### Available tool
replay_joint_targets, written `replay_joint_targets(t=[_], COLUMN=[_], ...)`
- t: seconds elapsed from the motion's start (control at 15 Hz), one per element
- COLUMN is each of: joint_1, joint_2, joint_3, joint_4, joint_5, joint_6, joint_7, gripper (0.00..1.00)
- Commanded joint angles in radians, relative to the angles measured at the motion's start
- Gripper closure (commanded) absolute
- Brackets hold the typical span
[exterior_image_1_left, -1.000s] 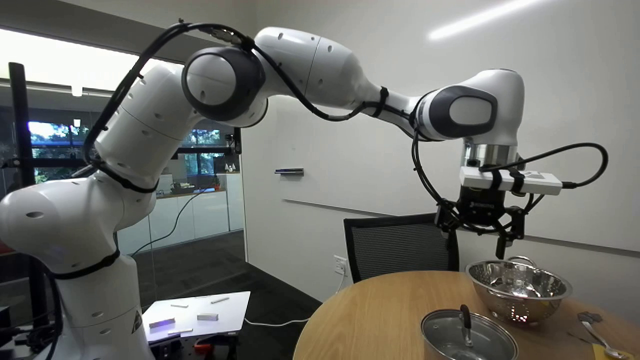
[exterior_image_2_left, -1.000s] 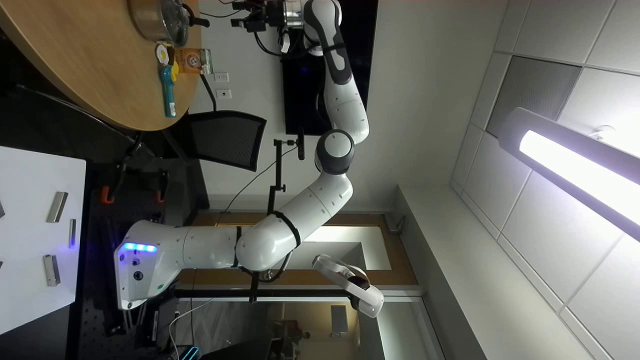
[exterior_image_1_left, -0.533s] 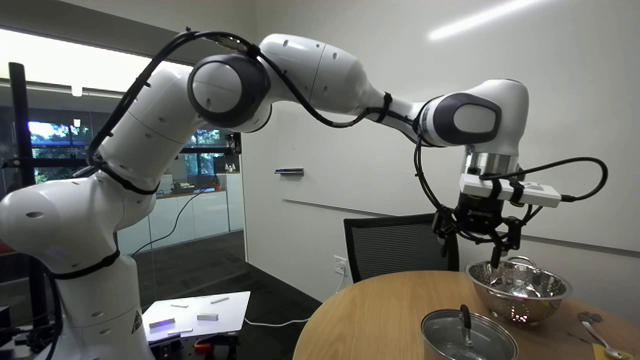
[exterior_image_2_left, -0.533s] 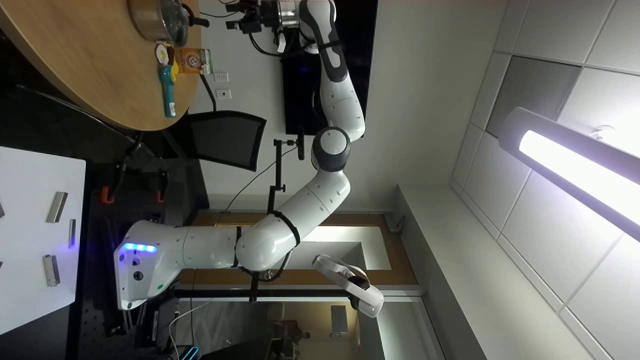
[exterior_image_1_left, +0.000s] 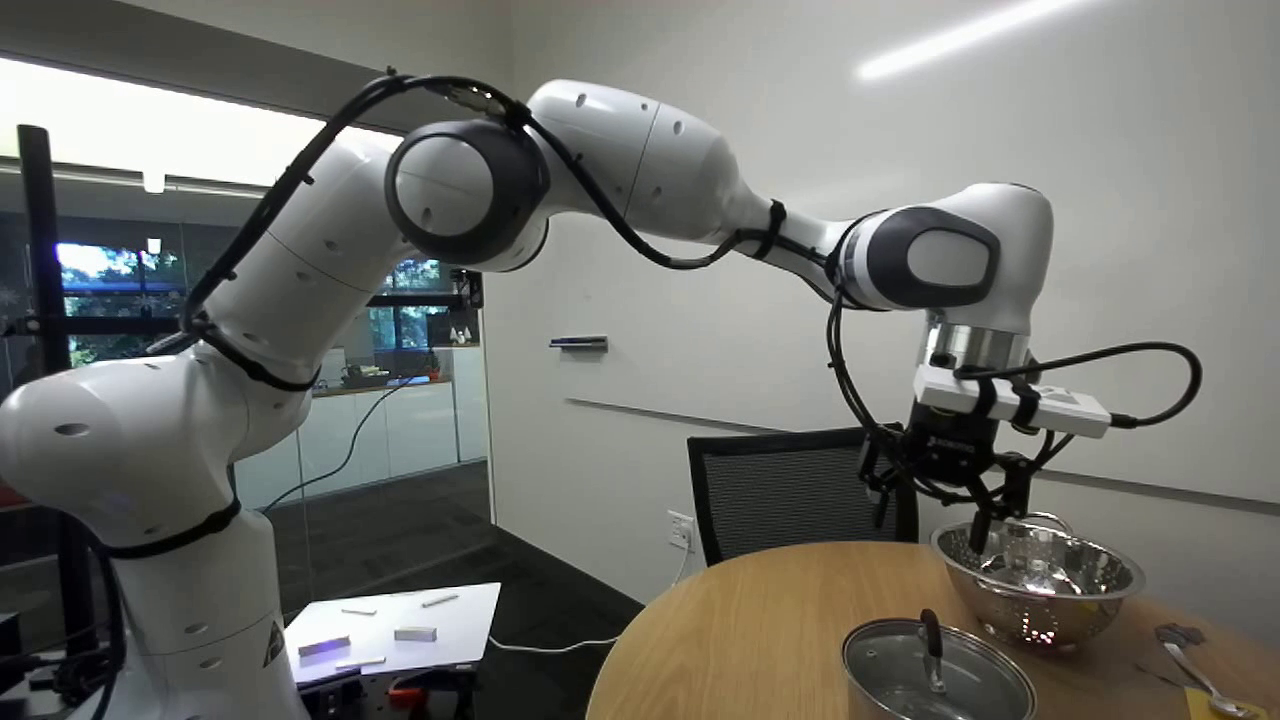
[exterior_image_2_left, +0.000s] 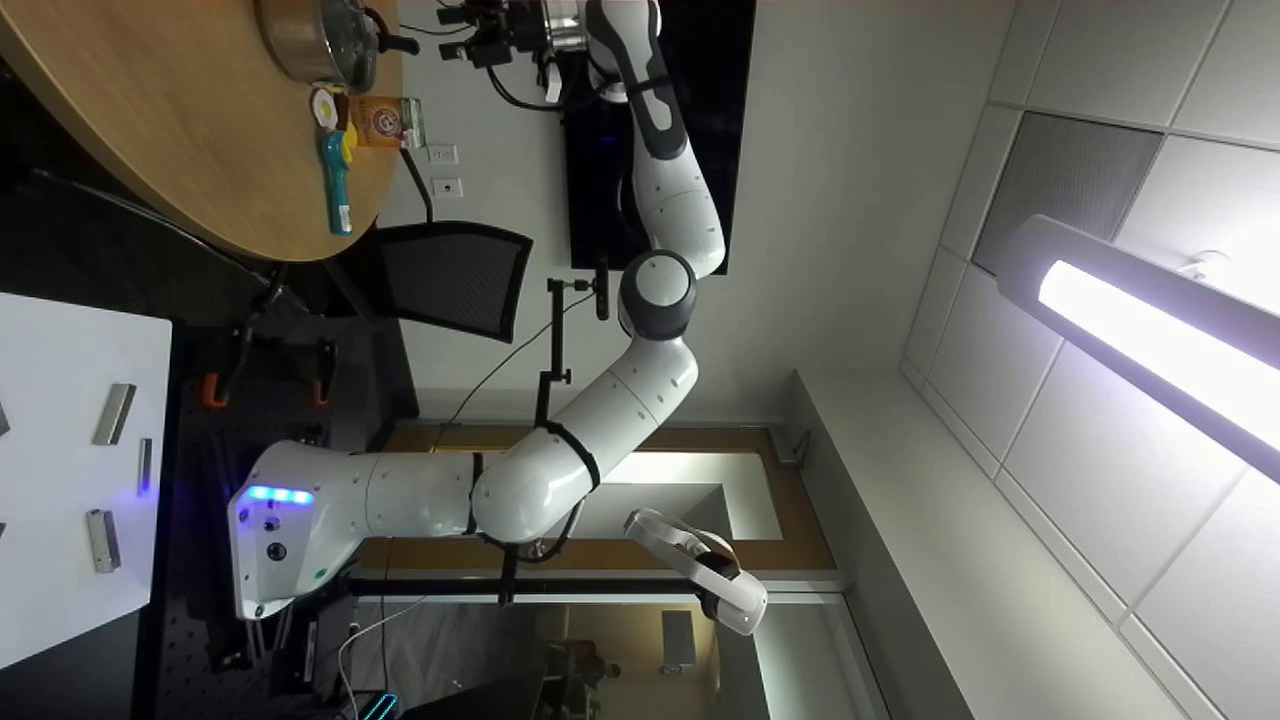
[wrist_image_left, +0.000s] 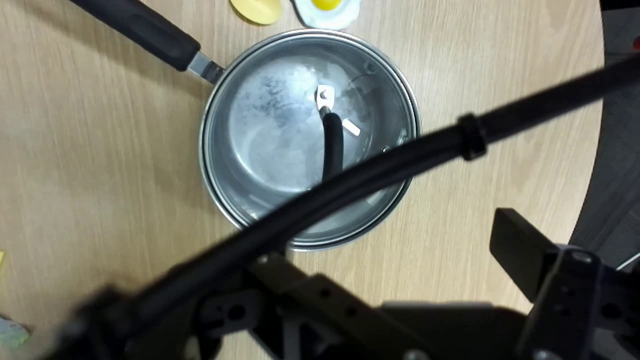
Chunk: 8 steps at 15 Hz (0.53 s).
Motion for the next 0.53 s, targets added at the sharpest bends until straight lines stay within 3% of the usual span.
replay_joint_targets(t=[0.0,0.47], joint_1=[0.004,0.006], joint_2=[0.012,0.043], joint_3=[0.004,-0.008], joint_4=[-0.002,-0.012], joint_5=[-0.020,-0.041], joint_6=[0.022,0.048], joint_7=[-0.001,0.024], gripper=[0.00,0.00])
